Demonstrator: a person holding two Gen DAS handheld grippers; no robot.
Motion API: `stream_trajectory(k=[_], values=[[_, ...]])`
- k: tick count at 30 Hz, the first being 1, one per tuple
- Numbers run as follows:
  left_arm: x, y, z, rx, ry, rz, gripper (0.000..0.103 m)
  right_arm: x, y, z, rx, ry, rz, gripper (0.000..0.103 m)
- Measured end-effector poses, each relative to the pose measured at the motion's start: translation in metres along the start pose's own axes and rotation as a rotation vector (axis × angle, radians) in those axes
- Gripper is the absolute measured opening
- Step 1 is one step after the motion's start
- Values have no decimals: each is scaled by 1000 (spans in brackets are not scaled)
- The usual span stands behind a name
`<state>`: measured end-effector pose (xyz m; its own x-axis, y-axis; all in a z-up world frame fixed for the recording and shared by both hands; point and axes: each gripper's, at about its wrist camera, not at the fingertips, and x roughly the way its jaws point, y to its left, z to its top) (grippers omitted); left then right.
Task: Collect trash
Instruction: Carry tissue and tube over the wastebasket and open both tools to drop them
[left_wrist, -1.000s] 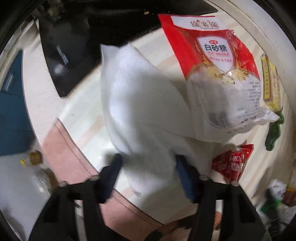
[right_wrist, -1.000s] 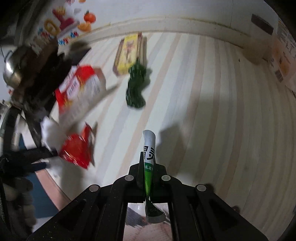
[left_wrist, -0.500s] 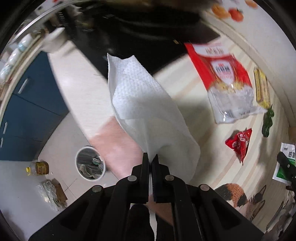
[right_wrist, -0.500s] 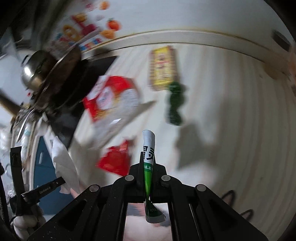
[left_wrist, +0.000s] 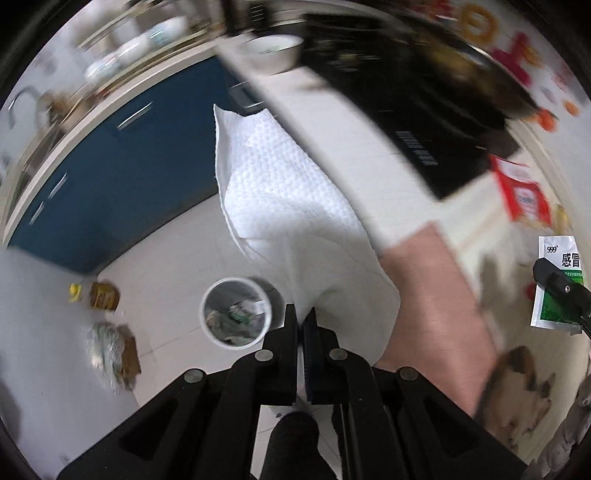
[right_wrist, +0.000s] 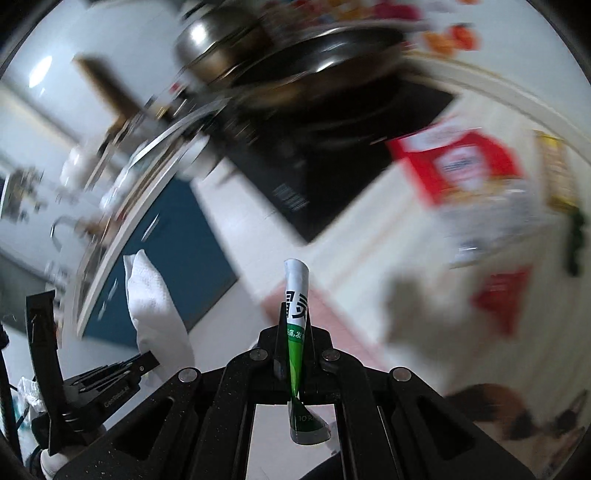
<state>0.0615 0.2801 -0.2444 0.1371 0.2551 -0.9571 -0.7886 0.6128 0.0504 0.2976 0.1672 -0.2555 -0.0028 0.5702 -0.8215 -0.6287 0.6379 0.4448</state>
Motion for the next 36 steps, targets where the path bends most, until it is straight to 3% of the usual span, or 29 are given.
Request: stream_trajectory(k=[5,12,22,29,32,36], values=[[40,71,-17,-116,54,5,0,68,75,-27,-145,77,4,1],[127,152,-37,-218,140,3,0,180,127,-73,-247,183,-31,1],[323,233,-80,-353,286,-11,0,392,107,-160,-287,375,-59,1],[455,265,-117,-496,398,-177,0,544,71,-234,-315,510,12,1],[490,277,-127,-560,415,-242,0,587,64,-255,-324,558,39,1],[511,290,-131,-605,405,-273,3,637,66,-276,-374,609,95,1]])
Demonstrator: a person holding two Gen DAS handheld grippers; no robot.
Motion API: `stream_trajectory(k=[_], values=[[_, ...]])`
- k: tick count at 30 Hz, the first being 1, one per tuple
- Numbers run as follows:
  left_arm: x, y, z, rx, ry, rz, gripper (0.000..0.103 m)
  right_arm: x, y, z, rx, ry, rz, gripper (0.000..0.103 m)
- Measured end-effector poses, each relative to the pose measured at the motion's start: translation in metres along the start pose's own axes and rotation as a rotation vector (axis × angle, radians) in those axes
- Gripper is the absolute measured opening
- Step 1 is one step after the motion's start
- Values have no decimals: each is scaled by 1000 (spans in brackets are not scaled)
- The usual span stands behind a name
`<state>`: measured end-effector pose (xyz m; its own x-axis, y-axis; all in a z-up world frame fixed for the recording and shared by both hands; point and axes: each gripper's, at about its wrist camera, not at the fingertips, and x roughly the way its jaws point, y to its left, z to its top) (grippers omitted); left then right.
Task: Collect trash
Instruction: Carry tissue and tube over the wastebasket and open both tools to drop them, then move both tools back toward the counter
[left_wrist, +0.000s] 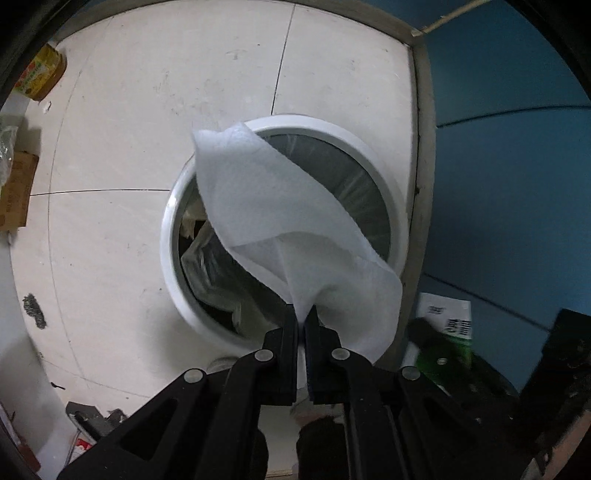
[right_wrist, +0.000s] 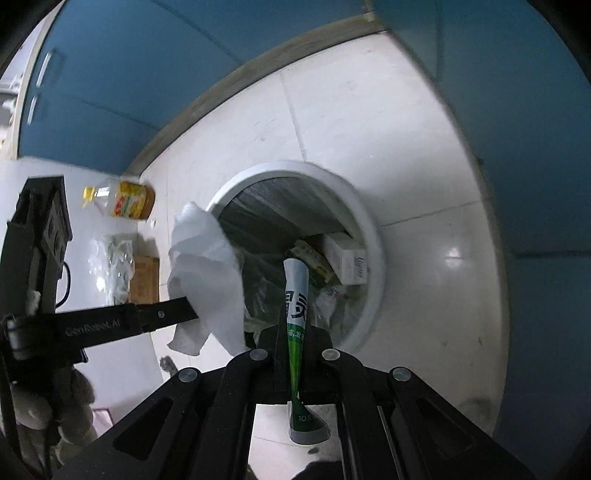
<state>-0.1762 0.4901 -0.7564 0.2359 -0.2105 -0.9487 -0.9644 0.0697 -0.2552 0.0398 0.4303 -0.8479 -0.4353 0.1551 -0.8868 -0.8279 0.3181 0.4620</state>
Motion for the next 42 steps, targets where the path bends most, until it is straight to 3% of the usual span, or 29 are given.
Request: stream_trajectory(k=[3,4,5,6,7,10,12,14,18,21,26,33,42], values=[[5,9,2,-15,8,17,11,24,0,15,-19,30,-8,3],[4,7,2,-23,8,20,32,32,-1,18,-23,51,-8,11],[3,10,1,-29,4,25,50,38,-1,21,-26,62,-26,31],[0,16,0,-38,-10,37,88,41,0,24,-25,64,-38,43],[-3,16,-1,-42,-20,40,100,43,0,27,-21,63,-37,56],[-19,20,-6,-39,-55,71,100,36,0,25,-26,42,-90,62],[-34,21,-13,-11,-108,139,100,27,3,19,-37,26,-166,79],[-48,21,-20,19,-161,201,100,11,8,12,-62,3,-251,103],[-80,15,-46,76,-283,322,100,-14,21,-4,-79,-40,-370,103],[-103,12,-67,93,-327,357,101,-41,34,-15,-83,-81,-426,103],[-148,-12,-98,108,-365,371,101,-103,68,-35,-84,-133,-445,103],[-253,-54,-151,121,-447,308,101,-240,123,-73,-94,-204,-444,103],[-398,-95,-234,161,-539,288,101,-435,197,-121,-143,-345,-450,103]])
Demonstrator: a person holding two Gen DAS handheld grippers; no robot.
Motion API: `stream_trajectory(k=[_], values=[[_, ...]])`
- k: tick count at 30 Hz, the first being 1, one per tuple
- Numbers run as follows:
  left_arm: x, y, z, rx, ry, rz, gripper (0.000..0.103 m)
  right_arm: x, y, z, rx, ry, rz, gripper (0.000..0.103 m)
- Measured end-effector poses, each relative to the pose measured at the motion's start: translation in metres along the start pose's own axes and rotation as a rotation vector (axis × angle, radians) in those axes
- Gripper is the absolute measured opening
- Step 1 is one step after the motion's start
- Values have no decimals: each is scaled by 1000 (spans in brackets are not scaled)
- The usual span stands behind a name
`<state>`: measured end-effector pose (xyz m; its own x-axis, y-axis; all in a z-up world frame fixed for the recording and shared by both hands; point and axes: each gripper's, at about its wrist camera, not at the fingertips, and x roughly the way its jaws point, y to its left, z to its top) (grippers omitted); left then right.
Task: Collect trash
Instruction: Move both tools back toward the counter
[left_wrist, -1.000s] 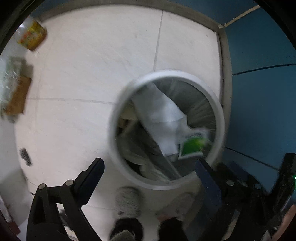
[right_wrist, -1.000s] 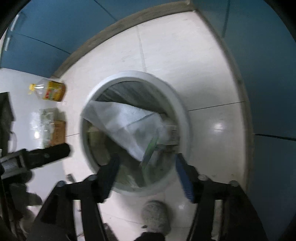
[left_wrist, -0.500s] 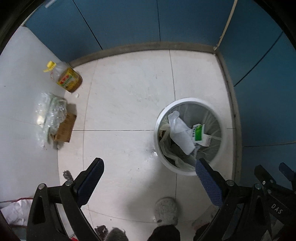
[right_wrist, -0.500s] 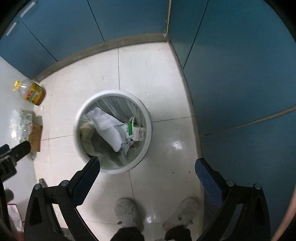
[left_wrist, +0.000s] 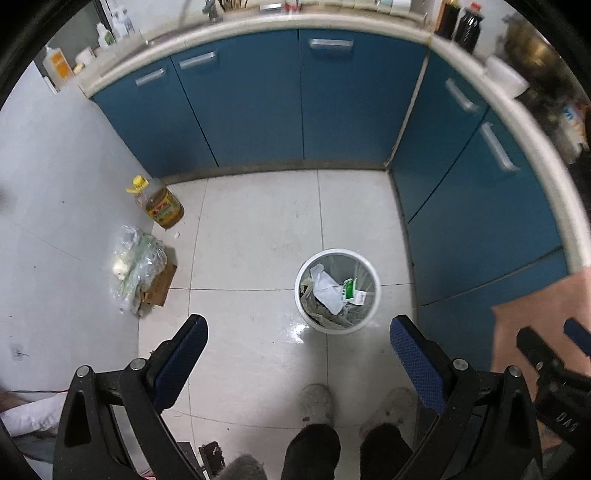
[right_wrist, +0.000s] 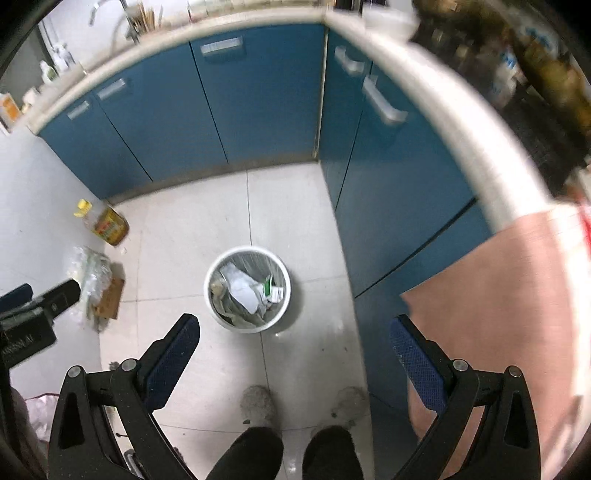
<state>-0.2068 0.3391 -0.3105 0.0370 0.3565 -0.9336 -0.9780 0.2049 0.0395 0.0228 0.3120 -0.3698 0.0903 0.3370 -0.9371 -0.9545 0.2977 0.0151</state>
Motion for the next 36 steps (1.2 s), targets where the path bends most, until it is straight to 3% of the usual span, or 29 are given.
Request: stream_trajectory(k=[5,10,15,18,22,27,31,36], values=[[-77,0,-1,-16,-31,-42,101,-100,-8,5,-5,-58,16,103],[-130,-5,-1,6,-79,-54,101,-164,-16,3,4,-100,61,103],[-171,-29,13,44,-161,9,101,-203,-49,5,135,-149,182,103],[-186,-54,23,87,-221,-11,101,-216,-82,6,240,-170,215,103],[-204,-113,44,165,-291,-81,101,-232,-151,1,391,-200,185,103],[-199,-225,56,325,-273,-152,103,-233,-261,-27,610,-199,60,103],[-172,-331,45,473,-175,-192,103,-218,-372,-71,819,-154,-94,103],[-115,-471,-10,649,101,-255,103,-179,-493,-127,997,-83,-217,103]])
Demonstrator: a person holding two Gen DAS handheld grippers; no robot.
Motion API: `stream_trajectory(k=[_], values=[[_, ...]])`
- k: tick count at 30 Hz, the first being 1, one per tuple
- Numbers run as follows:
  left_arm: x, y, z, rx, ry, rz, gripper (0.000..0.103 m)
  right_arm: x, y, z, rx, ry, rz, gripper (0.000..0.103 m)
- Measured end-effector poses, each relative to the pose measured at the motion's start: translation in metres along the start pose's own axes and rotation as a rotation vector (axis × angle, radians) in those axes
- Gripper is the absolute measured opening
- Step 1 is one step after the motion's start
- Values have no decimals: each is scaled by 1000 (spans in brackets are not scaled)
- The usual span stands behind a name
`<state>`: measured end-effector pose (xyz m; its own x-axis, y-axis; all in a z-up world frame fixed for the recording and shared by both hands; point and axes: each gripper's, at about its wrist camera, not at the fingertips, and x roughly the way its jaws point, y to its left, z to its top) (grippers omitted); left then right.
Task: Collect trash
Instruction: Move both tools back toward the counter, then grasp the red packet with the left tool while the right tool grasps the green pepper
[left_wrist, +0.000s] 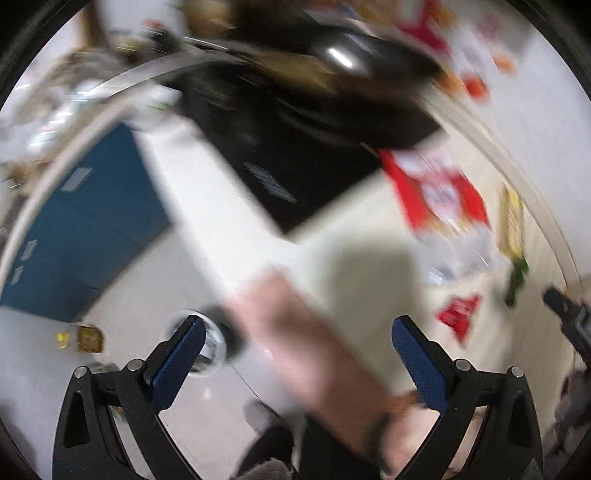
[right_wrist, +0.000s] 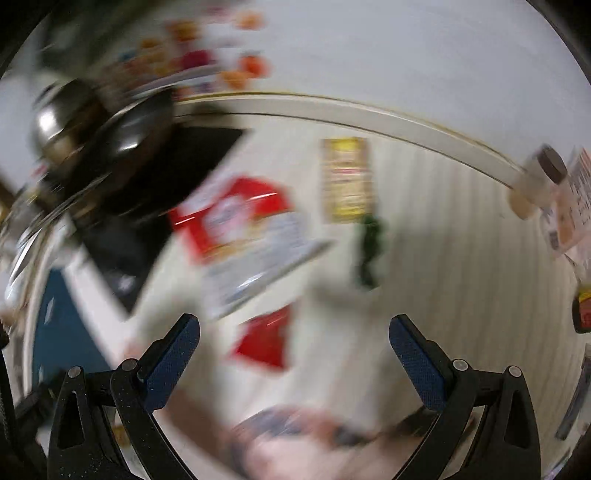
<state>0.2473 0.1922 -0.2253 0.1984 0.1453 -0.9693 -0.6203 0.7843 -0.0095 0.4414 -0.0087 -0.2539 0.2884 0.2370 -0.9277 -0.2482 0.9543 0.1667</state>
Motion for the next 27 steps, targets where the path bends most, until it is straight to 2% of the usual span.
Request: stream_trajectory(k=[1,3,4,5,8,9,10,11,12,15,18,19,21,27], values=[[16,-21,0,11,54,-27,103,15,-15,10,15,17,-15,103],[47,-59,3,36,139,-65,102,43,-36,27,28,53,-27,95],[60,-76,5,58,167,-80,102,49,-42,29,29,60,-32,85],[69,-91,5,81,186,-80,102,60,-47,34,23,72,-41,79],[91,-133,0,166,235,-87,102,86,-58,49,-6,97,-38,78],[97,-144,-3,188,245,-90,98,92,-59,52,-22,101,-40,78],[99,-149,-6,201,246,-90,77,97,-58,55,-35,104,-36,78],[101,-154,-9,216,249,-87,62,100,-57,57,-47,107,-31,78],[102,-158,-10,227,244,-67,51,105,-56,58,-56,114,-25,77],[96,-160,-13,258,206,-44,2,121,-56,62,-67,136,-3,67],[95,-157,-12,253,206,-40,2,133,-48,62,-115,156,9,45],[94,-149,-11,254,195,-22,1,138,-42,61,-136,164,-1,32],[92,-144,-10,251,186,-15,1,135,-38,58,-170,144,-26,28],[55,-115,-13,228,94,-26,1,92,-33,45,-172,86,11,26]])
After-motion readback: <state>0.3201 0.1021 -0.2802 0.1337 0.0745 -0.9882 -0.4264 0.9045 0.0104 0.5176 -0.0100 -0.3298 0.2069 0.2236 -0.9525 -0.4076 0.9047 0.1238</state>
